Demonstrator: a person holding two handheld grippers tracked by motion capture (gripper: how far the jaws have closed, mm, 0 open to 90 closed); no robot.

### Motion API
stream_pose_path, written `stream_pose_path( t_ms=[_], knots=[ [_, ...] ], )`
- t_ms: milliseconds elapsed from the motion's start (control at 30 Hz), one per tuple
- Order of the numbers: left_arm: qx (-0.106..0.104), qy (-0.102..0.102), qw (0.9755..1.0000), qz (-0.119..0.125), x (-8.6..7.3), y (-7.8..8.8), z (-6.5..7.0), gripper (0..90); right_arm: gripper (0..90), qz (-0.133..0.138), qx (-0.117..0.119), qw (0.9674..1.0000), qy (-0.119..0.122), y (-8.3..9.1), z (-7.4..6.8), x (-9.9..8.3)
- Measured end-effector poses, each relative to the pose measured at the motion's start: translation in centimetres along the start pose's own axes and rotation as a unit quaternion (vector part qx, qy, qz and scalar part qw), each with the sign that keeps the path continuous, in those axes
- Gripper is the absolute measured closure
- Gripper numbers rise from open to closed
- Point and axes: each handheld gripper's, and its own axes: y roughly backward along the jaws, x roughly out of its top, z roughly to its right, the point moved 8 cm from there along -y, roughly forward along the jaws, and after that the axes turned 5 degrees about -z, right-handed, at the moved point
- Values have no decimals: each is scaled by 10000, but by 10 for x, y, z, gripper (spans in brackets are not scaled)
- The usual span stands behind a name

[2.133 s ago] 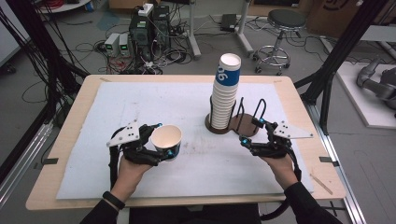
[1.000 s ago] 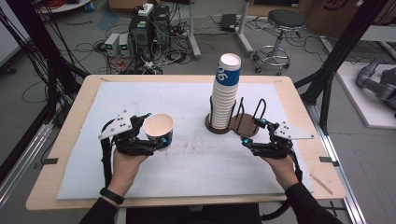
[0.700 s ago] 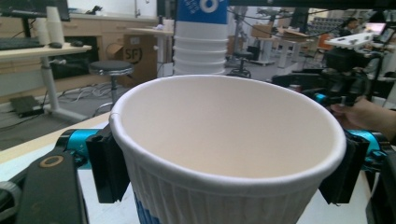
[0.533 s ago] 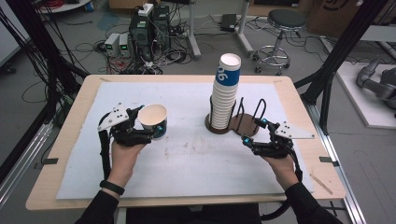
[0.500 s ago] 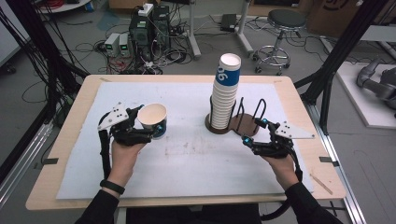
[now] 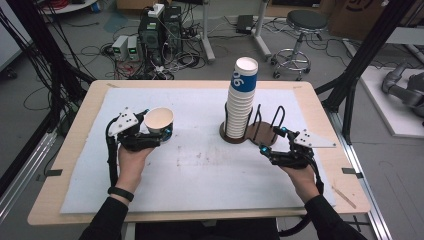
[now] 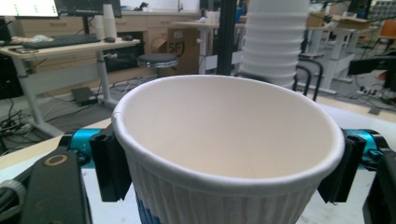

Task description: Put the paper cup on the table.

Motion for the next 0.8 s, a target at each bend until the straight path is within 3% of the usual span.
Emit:
stream_pose_path(
  t_ms=[100,333,800],
  knots=[
    [92,111,9999,-43,-7,0,-8,220,195,9,-11,10000,6,1,1,-1],
    [348,116,9992,-185,-17,-3,-23,220,195,-21,-18,10000,-19,0,1,-2],
    [512,470,9968,-387,-36,-15,-40,220,195,-43,-16,10000,-23,0,1,-3]
  ],
)
